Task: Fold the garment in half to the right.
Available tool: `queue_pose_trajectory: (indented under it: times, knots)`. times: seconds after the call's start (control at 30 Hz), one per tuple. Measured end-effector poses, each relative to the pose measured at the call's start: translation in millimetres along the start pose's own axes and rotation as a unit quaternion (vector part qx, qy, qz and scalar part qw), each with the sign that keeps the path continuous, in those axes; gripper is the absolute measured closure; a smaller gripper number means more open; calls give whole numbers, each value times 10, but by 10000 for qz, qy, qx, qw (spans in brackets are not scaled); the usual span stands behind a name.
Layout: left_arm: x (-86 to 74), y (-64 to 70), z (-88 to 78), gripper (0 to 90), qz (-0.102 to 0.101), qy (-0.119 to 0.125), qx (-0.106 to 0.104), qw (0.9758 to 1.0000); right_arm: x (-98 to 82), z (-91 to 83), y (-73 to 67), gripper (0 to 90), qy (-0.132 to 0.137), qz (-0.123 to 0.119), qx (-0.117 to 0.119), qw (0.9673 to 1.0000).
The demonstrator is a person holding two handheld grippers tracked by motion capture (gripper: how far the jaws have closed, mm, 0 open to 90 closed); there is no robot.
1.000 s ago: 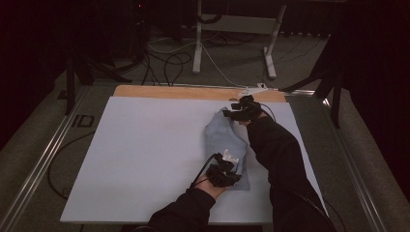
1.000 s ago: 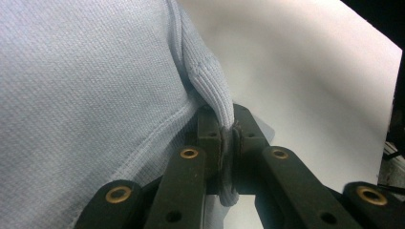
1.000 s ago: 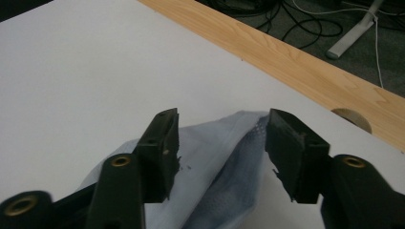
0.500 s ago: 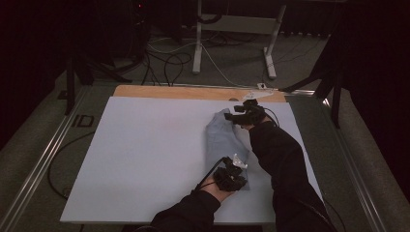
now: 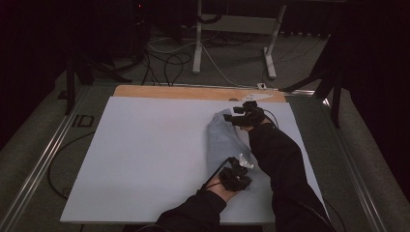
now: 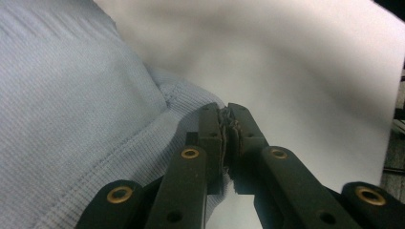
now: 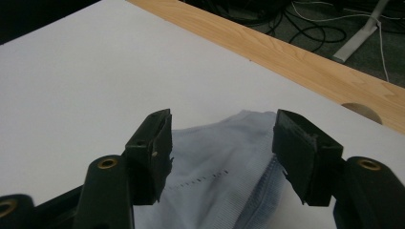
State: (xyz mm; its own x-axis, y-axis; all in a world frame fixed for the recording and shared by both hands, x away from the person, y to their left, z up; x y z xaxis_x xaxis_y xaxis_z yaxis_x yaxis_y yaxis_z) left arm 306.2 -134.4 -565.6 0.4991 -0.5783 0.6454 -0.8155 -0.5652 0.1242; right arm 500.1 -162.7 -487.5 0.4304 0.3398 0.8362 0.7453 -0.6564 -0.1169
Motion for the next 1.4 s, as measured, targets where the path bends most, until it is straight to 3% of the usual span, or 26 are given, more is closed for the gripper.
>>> queue_pose_trajectory:
  times: [0.37,0.5,0.6,0.7,0.8,1.0,1.27,1.4]
  knots:
    - [-29,40,54,771,17,-6,-234,9997,-62,15,3,333,-1,94,48,9999]
    - [-32,73,37,721,88,-8,-286,9996,-65,3,0,249,52,80,91,9999]
    - [-37,113,22,708,148,-6,-319,9994,-48,-10,15,121,121,181,43,9998]
    - [-33,136,9,707,153,30,-371,9992,-33,-25,32,114,183,308,13,9994]
    - [-18,141,-21,690,136,79,-456,9988,-36,-28,17,105,157,260,62,9995]
    - [50,129,-142,461,291,403,-395,9980,-24,-58,-30,100,138,203,130,9996]
    - [146,44,-409,406,342,869,-640,9936,-12,-123,-58,100,202,159,150,9996]
    - [168,-51,-522,371,389,1043,-657,9916,-23,-134,-81,100,209,130,154,9996]
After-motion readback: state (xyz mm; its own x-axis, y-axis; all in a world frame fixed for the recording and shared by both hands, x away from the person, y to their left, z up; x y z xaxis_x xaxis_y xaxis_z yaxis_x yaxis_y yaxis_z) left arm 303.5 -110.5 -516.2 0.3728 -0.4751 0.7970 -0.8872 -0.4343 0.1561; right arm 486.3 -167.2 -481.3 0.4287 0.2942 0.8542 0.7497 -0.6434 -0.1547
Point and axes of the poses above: each handheld gripper's, and its own axes: z roughly forward along the jaws, x roughly out of its top, y roughly to its right, the point moved 7 cm from there along z, roughly forward along the jaws, and after that the axes turned 5 degrees about x, right-handed, at the moved point
